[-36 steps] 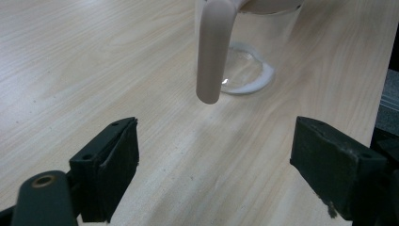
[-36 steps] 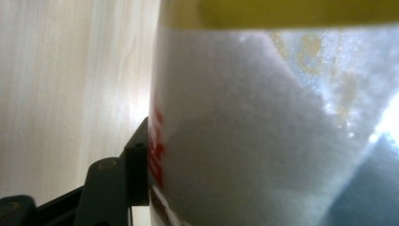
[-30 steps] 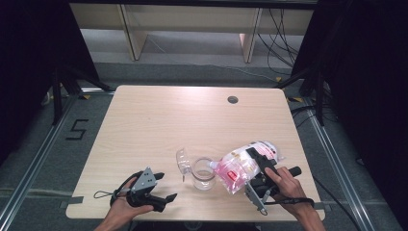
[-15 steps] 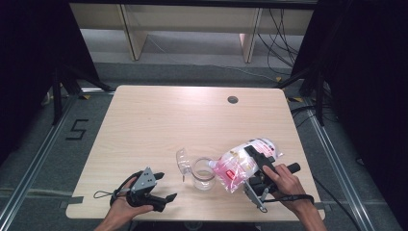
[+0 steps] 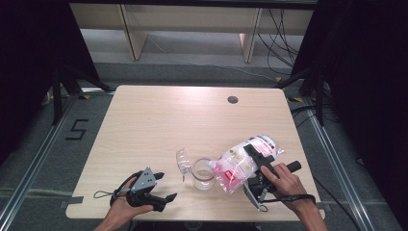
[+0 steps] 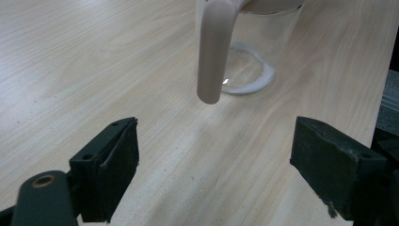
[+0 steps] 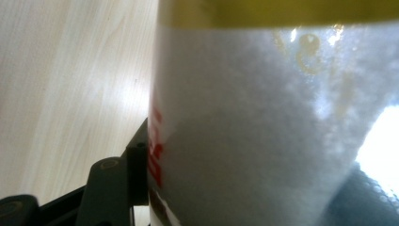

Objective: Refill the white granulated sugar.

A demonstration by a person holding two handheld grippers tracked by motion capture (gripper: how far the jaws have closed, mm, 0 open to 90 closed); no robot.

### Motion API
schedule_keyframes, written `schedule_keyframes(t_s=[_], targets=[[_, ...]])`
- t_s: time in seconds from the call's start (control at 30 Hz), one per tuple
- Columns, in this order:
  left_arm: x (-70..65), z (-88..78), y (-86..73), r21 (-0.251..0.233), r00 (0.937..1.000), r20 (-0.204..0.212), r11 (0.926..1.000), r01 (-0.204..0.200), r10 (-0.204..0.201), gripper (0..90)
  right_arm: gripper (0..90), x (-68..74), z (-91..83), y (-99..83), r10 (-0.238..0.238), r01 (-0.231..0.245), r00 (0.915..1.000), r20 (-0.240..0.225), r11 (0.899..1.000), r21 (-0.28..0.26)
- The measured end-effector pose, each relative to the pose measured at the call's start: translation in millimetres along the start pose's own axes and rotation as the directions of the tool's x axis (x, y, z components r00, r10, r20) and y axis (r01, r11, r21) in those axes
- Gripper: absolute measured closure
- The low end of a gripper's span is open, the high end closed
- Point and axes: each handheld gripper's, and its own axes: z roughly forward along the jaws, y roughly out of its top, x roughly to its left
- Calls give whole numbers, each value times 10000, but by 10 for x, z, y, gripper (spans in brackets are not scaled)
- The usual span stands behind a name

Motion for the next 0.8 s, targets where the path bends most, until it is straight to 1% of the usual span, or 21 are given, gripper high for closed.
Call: schedule_keyframes(t_s=[0.07, 0.1, 0.13, 0.17, 0.2, 0.23, 0.27, 0.3, 0.33, 0.37, 0.4, 0.43, 0.47, 0.5, 0.53, 0.57, 0.6, 0.67, 0.7, 0.8], targets=[[-3, 0, 0, -20, 10000, 13, 10000, 12, -12, 154, 414, -14, -3, -9, 186, -186, 9998, 36, 9997, -125], [-4, 0, 1, -31, 10000, 11, 10000, 22, -22, 154, 414, 10, -14, -11, 565, -565, 9984, -97, 9984, 70], [-3, 0, 1, -37, 10000, 12, 10000, 26, -26, 154, 415, 4, -11, -10, 422, -422, 9991, -12, 9991, 34], [-3, 0, 0, -33, 10000, 13, 10000, 22, -22, 154, 415, -28, -12, -3, -64, 64, 9999, 128, 10000, -7], [-2, 0, 0, -27, 10000, 9, 10000, 15, -15, 154, 415, -21, -3, -9, -100, 106, 9994, 322, 9998, -168], [-2, 0, 0, -29, 10000, 6, 10000, 19, -19, 154, 416, -5, -10, -12, 115, -113, 9996, 270, 9999, -66], [-3, -1, 0, -50, 10000, 1, 10000, 29, -29, 154, 417, -38, -15, -8, -181, 183, 9996, 233, 9998, -69], [-4, -2, 1, -53, 10000, 2, 10000, 33, -33, 154, 417, -48, -24, -8, -253, 253, 9994, 227, 9997, 9], [-12, 3, 0, -137, 9999, -41, 9999, 96, -97, 155, 418, -41, -16, -13, -258, 264, 9987, 438, 9996, -135], [-12, 3, 0, -149, 9999, -37, 9998, 107, -107, 154, 418, -49, -26, -7, -353, 352, 9988, 326, 9994, 22], [-3, -4, 1, -36, 10000, -67, 10000, 7, -7, 154, 418, -37, -28, -8, -246, 244, 9994, 248, 9996, 109], [2, -3, 0, 1, 10000, -34, 10000, -24, 24, 155, 419, -47, -24, -6, -506, 507, 9975, 493, 9987, -11], [-2, -1, 0, -32, 10000, -13, 10000, 18, -18, 154, 420, -29, -31, -7, -264, 260, 9991, 326, 9996, 141], [-4, -1, 0, -48, 10000, -4, 10000, 27, -27, 154, 420, -12, -38, -2, -77, 70, 9996, 287, 9997, 232], [-13, 4, 0, -142, 9999, -41, 9999, 94, -94, 154, 420, -20, -51, 6, -230, 221, 9994, 251, 9990, 384], [-11, 12, -2, -230, 9999, 0, 9997, 110, -110, 155, 421, -47, -33, 12, -681, 675, 9970, 380, 9976, 150], [-12, 6, -1, -180, 9999, -21, 9998, 105, -106, 154, 422, -63, -23, 11, -1001, 1004, 9938, 481, 9949, -38], [-6, -3, 1, -62, 10000, -76, 10000, 28, -29, 154, 423, -40, -31, 18, -677, 673, 9971, 348, 9977, 117], [-11, 0, 0, -125, 9999, -35, 9999, 96, -97, 154, 423, -9, -41, 14, -324, 317, 9992, 231, 9991, 291], [-12, 2, 1, -121, 10000, -32, 9999, 82, -82, 154, 425, -13, -41, 15, -379, 373, 9990, 229, 9989, 279]])
